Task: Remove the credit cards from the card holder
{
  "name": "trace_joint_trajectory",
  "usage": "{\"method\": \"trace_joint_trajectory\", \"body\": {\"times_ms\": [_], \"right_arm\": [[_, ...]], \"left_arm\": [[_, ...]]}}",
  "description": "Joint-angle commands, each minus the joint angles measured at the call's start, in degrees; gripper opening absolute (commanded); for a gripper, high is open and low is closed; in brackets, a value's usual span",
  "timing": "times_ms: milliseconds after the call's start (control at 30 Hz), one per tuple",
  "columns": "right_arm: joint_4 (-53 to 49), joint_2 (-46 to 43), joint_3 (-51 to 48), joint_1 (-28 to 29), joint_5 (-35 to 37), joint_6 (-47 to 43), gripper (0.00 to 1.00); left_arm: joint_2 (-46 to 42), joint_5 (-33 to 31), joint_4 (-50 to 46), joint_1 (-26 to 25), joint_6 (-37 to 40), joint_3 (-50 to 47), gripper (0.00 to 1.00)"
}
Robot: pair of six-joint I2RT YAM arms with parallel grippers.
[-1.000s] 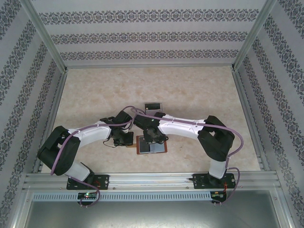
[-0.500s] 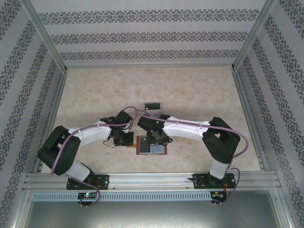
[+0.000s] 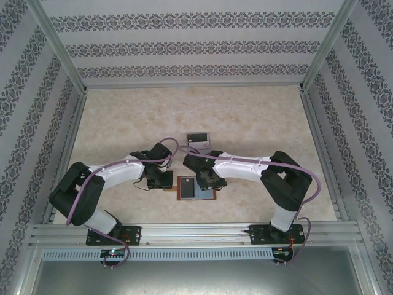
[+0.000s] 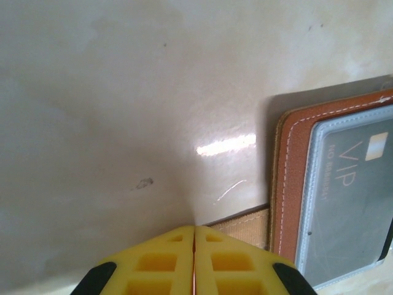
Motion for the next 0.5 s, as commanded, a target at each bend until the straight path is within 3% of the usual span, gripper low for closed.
{"method": "trace_joint_trajectory", "body": {"times_ms": [0,200,467], "right_arm": [[-4.0,-3.0,-0.7,-0.7,2.5,-1.1,0.33],[-2.4,-7.9,-0.9,-1.3,-1.1,-1.9,0.34],[10.0,-10.1,-4.0,-4.4,-14.3,0.0,0.27]], "left_arm": [[-2.3,-0.9,-6.4,0.0,-0.9,2.1,0.08],[-4.1,2.8,-5.6,-0.2,-3.5,4.5,0.09],[-1.0,8.1,1.8,-0.8,-7.2,4.5,0.08]]}}
